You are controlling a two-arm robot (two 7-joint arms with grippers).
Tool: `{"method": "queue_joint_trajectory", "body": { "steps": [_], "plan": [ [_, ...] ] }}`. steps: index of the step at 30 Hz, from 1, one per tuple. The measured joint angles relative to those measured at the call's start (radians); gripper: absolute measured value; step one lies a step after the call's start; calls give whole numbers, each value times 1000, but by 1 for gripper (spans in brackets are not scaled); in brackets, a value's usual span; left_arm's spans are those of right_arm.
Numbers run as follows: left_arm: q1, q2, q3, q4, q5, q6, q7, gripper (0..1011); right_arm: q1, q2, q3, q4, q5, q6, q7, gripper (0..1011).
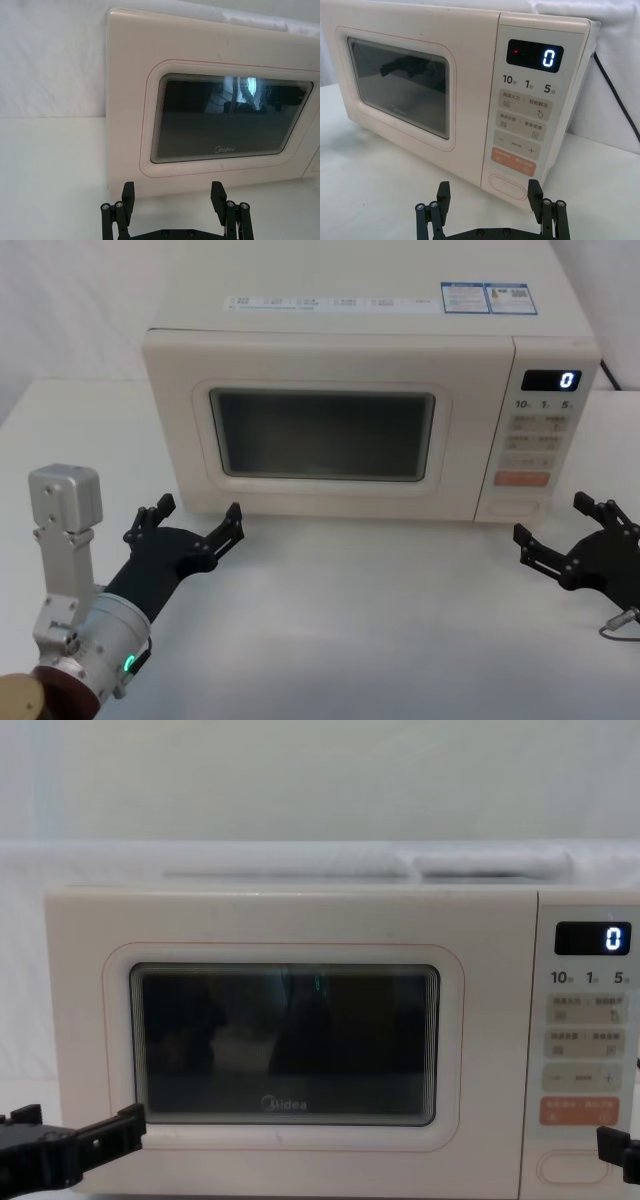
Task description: Press the button to open the microwave door with one hand; close the microwave door with the other hand.
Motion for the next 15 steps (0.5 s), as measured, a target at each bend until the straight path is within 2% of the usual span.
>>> {"method": "queue_joint_trajectory", "body": {
  "steps": [15],
  "plan": [
    [-2,1,2,-1,0,0,0,1001,0,0,0,0,0,0,0,1000]
  ]
}}
